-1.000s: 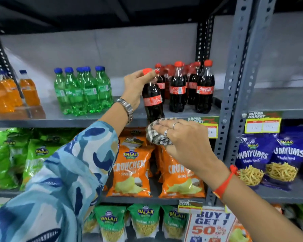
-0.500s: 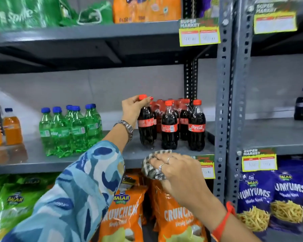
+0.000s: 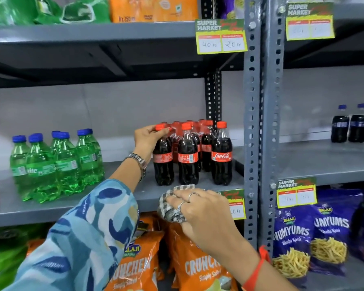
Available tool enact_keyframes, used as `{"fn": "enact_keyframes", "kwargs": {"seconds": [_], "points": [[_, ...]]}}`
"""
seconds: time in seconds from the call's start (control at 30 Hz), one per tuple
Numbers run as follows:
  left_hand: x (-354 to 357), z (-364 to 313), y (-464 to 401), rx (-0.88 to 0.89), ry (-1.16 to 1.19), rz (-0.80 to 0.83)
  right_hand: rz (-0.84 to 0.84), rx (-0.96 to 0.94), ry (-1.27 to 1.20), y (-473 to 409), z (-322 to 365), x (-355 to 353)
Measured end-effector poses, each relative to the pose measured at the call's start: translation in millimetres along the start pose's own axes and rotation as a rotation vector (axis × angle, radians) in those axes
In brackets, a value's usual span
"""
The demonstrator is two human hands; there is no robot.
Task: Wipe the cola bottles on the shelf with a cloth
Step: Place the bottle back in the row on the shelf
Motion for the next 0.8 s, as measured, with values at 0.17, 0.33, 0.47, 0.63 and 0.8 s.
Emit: {"fn": "enact_keyframes", "kwargs": {"seconds": [0.17, 0.33, 0.47, 0.63, 0.8], "points": [[-4, -3, 0, -0.002, -0.035, 0.041, 0.012, 0.004, 0.009, 0, 1, 2], [-12, -8, 6, 0.028, -0.009, 0.032, 0.007, -0.003, 0.000, 0, 5, 3], [-16, -10, 8, 0.037, -0.022, 0.029, 0.005, -0.001, -0.009, 0, 9, 3], [-19, -12, 9, 0.036, -0.032, 0.027, 0.003, 0.002, -0.003, 1, 11, 1], [-19, -11, 9, 0.028, -0.051, 0.054, 0.016, 0.019, -0.003, 2, 9, 3]]}}
Point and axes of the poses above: each hand's wrist, its own y-axis away from the middle knuckle, its own x-axis out of the palm, z = x × y, the point moved 7 cm from there along -y, towards the middle knuckle, and after that the axes turned 12 degrees about x, right-handed, at the moved point
